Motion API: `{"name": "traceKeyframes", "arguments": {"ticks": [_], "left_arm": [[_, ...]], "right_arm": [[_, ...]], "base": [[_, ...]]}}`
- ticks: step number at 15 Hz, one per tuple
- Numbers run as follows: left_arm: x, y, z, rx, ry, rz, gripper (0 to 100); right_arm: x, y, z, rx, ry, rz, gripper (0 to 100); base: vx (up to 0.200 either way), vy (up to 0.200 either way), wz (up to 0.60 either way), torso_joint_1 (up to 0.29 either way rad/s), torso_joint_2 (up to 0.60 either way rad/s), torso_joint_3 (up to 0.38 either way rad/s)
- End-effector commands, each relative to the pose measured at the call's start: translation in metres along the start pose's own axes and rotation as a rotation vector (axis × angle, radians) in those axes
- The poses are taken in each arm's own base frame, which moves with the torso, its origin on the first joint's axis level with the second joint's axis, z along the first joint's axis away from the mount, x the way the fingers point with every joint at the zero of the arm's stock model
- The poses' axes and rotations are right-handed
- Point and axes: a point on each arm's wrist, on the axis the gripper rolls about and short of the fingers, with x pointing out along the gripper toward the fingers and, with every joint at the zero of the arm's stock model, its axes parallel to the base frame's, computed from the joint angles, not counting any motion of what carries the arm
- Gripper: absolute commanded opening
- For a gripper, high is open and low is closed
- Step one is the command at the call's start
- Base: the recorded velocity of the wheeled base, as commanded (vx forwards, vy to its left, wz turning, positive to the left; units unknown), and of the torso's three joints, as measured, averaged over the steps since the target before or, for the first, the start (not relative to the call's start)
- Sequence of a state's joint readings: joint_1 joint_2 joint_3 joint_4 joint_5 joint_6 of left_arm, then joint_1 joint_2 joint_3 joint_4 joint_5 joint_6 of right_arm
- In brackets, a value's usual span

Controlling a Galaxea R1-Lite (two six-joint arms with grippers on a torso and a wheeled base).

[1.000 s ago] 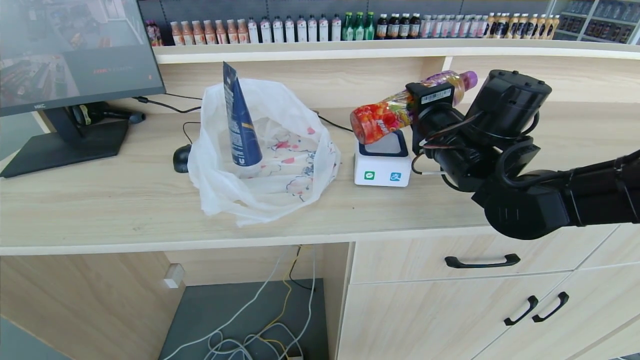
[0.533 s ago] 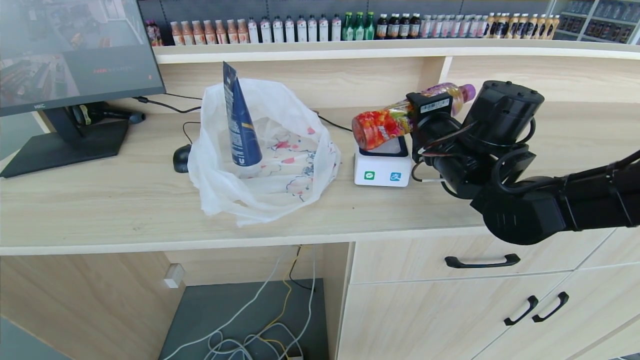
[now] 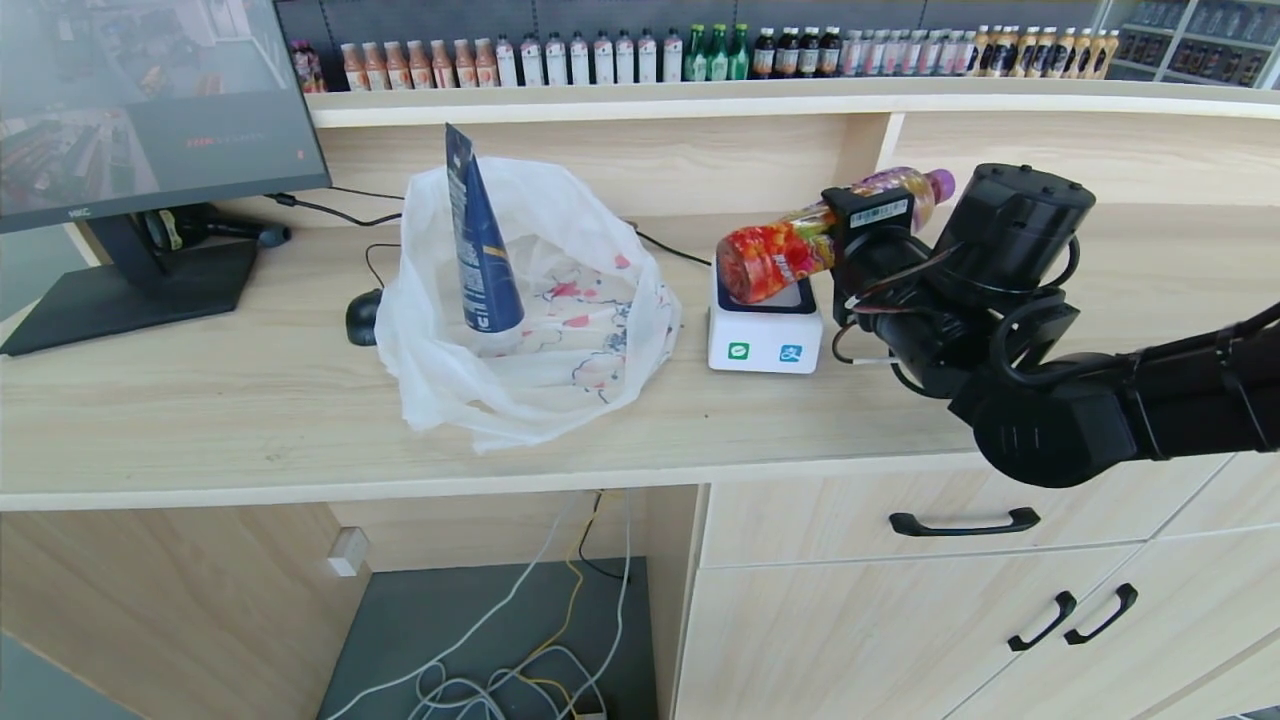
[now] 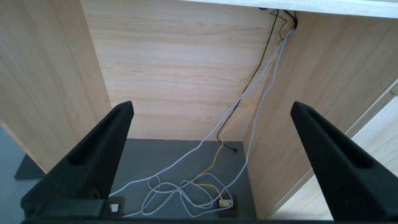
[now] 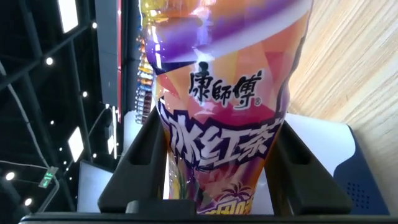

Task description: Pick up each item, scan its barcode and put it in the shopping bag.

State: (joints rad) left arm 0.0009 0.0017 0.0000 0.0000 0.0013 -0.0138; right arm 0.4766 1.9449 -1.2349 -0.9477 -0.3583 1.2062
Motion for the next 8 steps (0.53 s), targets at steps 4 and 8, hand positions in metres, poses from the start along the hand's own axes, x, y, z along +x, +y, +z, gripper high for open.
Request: {"name": "traceKeyframes", "arguments": {"ticks": [4,8], "left_arm": [[0.0,0.0,0.0,-0.002,0.001,-0.001,100],[0.0,0.0,0.0,0.0,0.0,-0.001,100]], "right_arm": [[0.0,0.001,0.004,-0.002,-0.009,0.003,0],[-0.004,0.019,0.012,-0.002,-0.008,0.016,0]], "base": [[0.0,0.0,0.0,0.0,0.0,0.0],[0.0,0.0,0.0,0.0,0.0,0.0]]}}
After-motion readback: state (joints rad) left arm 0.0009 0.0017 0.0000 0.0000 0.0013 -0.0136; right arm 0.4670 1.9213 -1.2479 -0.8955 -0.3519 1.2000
